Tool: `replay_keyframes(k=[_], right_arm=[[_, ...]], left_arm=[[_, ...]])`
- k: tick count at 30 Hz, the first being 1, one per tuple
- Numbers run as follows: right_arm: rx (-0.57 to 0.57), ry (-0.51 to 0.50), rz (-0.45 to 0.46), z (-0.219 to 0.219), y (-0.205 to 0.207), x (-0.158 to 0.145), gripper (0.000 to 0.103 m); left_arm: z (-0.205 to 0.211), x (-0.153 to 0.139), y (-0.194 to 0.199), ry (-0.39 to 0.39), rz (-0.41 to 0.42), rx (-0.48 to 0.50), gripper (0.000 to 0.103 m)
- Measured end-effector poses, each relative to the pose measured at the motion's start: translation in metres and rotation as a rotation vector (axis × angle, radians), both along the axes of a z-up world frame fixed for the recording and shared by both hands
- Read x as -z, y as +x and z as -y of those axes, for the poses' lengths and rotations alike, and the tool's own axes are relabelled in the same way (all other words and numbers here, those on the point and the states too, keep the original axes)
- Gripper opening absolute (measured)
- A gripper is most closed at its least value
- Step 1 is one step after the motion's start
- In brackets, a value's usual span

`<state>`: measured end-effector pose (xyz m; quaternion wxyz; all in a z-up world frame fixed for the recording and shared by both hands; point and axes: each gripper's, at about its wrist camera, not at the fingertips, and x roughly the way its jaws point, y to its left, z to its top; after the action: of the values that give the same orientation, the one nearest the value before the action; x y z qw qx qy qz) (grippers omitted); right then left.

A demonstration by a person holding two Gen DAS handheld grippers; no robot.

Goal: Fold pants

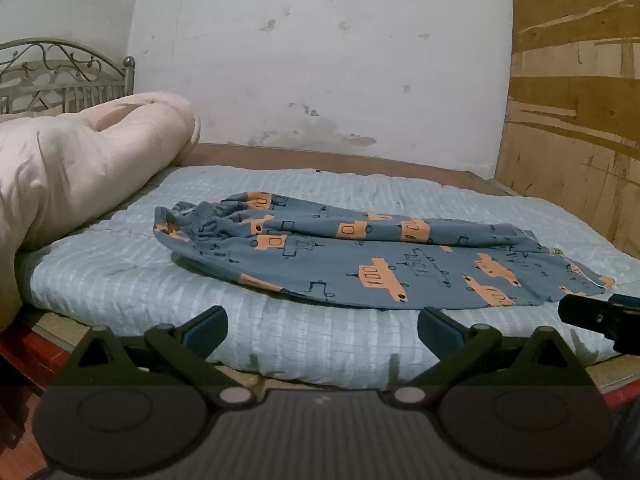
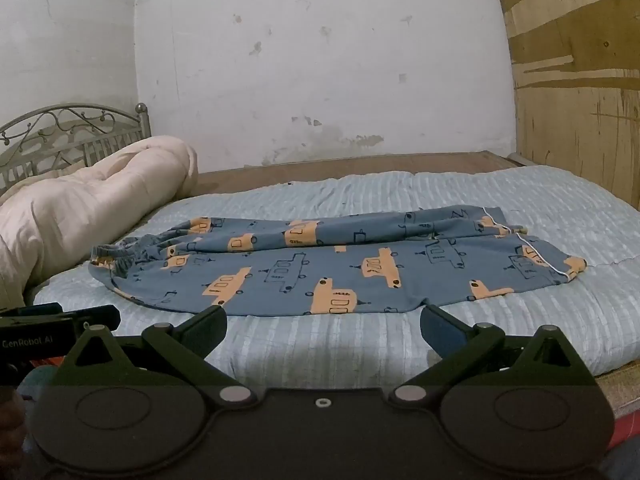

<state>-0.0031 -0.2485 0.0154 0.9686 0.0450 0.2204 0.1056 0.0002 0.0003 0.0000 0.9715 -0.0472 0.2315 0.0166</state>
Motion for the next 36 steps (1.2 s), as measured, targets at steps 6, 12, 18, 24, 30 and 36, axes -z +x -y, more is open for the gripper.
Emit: replay_keyframes(k=[6, 12, 18, 24, 30, 36], right_arm=[[0.0, 0.0, -0.002, 0.0005, 0.0004, 0.0001, 0.102], [0.0, 0.0, -0.002, 0.0005, 0.0003, 0.0003, 0.102], [0.0, 0.0, -0.002, 0.0006, 0.0002, 0.0006, 0.102], [0.0, 0.0, -0.004, 0.0007, 0.0002, 0.001, 0.102], [0.0, -0.001, -0.006, 0.0008, 0.0005, 0.0011, 0.102], [0.004, 0.001, -0.005, 0.0045, -0.001, 0.005, 0.102]], left_arm=[[0.0001, -0.0003, 0.0, 0.0, 0.0, -0.001, 0.103], [0.0003, -0.0003, -0.0001, 0.0, 0.001, -0.001, 0.103], [0.0006, -0.0002, 0.0001, 0.001, 0.001, -0.001, 0.103], [0.0006, -0.0001, 0.0001, 0.001, 0.0, -0.002, 0.103], [0.0003, -0.0005, -0.0002, 0.001, 0.0, -0.001, 0.103], [0.0003, -0.0009, -0.0006, 0.002, -0.005, -0.001, 0.103]])
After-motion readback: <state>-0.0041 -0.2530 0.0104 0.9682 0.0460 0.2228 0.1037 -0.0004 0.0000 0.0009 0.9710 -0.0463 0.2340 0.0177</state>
